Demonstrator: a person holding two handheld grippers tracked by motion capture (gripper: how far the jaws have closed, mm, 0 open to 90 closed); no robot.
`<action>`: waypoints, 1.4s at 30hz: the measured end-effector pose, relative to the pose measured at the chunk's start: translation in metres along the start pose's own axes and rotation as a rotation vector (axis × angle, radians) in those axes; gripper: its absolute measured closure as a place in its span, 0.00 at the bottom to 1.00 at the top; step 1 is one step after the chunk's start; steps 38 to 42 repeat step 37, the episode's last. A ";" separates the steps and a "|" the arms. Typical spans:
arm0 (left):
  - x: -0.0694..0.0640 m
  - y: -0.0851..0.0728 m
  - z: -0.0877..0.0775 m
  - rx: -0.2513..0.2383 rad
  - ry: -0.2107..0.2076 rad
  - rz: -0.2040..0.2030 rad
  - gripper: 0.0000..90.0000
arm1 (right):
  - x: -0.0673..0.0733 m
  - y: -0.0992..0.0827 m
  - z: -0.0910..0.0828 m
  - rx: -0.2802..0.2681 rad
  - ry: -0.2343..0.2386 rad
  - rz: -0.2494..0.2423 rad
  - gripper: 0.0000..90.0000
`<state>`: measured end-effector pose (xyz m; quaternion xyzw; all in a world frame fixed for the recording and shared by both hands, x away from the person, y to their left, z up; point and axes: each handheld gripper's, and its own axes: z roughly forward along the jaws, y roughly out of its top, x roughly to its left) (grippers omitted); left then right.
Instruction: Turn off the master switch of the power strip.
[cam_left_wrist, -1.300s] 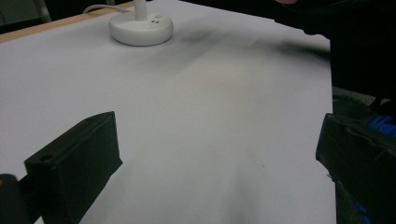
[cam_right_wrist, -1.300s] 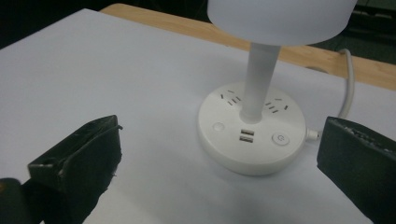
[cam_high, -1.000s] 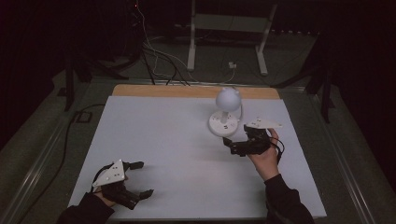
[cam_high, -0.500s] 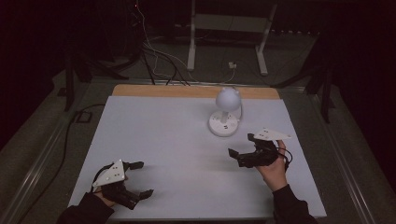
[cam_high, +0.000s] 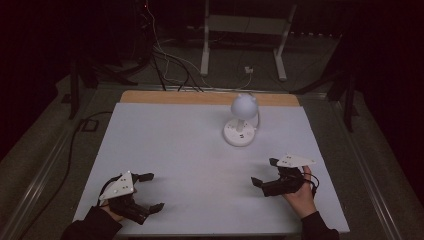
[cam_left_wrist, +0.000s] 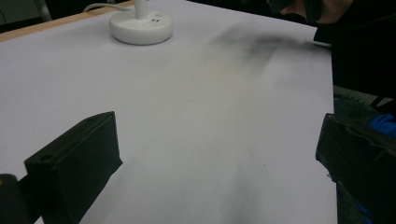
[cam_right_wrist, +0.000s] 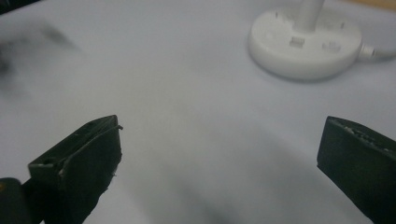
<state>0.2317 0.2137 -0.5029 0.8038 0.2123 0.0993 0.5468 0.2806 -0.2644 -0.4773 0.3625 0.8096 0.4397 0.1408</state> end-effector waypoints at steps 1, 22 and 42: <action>0.000 0.000 0.000 0.001 0.000 0.000 0.00 | 0.000 -0.003 0.000 0.006 0.003 0.006 0.00; 0.000 0.000 0.000 0.000 0.001 -0.001 0.00 | -0.012 -0.054 -0.021 0.015 -0.019 -0.030 0.00; 0.000 0.000 0.001 0.002 0.000 -0.003 0.00 | -0.016 -0.058 -0.019 0.019 -0.031 -0.031 0.00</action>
